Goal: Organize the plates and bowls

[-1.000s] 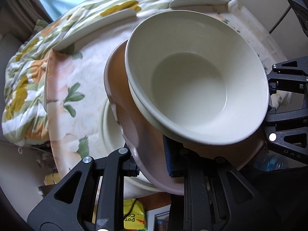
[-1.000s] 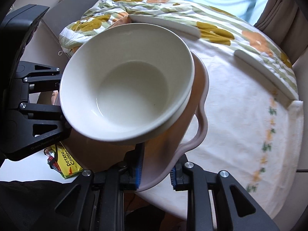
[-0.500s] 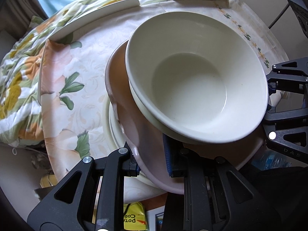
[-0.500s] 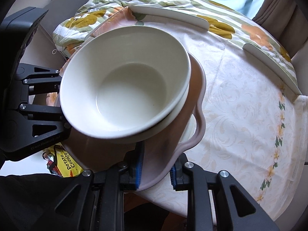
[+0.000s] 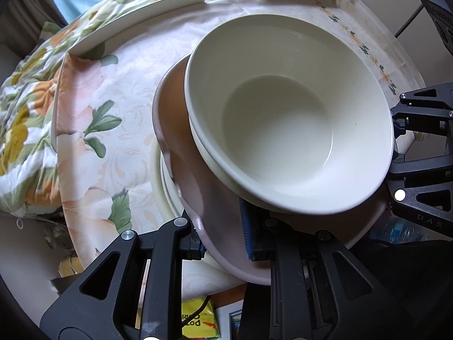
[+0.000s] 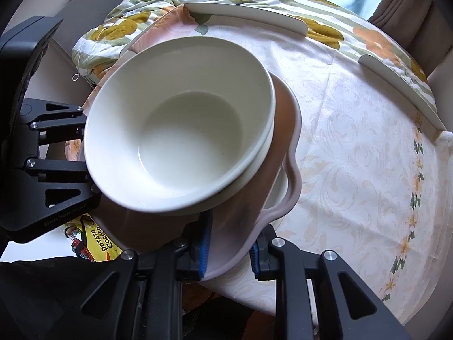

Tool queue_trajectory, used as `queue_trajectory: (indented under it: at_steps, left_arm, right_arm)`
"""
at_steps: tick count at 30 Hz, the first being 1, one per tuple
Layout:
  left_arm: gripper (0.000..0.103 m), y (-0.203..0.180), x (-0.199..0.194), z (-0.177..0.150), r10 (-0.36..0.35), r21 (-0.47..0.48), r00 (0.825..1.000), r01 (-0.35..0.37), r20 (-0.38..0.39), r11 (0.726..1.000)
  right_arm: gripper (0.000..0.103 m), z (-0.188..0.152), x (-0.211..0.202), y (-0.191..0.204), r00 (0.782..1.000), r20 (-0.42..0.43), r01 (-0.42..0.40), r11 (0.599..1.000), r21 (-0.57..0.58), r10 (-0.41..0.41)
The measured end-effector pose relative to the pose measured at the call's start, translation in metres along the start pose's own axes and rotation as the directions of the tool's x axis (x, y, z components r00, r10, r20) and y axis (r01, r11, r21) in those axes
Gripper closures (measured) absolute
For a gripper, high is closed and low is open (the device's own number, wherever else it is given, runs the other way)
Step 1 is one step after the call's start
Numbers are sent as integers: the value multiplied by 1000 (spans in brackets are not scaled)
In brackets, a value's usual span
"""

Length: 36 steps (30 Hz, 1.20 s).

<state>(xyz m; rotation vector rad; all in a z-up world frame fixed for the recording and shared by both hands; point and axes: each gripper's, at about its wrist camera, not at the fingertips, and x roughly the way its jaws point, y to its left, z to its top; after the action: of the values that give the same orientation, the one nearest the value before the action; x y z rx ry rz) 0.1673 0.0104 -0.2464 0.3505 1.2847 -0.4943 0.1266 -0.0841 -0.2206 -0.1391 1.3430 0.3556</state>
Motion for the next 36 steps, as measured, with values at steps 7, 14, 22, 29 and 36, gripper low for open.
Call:
queue_trajectory:
  at_steps: [7, 14, 22, 29, 36]
  left_arm:
    - [86, 5, 2, 5, -38, 3, 996, 38, -79, 999]
    - [86, 9, -9, 10, -43, 21, 991, 46, -130, 999]
    - [83, 5, -23, 7, -38, 29, 989, 42, -145, 999]
    - [81, 0, -52, -6, -16, 13, 995, 18, -103, 1000]
    - [81, -27, -84, -37, 30, -68, 998, -33, -47, 997]
  right_arm:
    - [81, 4, 0, -4, 999, -42, -27, 999, 38, 28]
    - [57, 8, -10, 1, 996, -78, -43, 998, 45, 46]
    - [55, 4, -29, 0, 997, -67, -21, 995, 102, 28]
    - [55, -9, -58, 2, 1000, -7, -15, 987, 157, 16]
    - [55, -39, -89, 7, 996, 80, -35, 990, 135, 24]
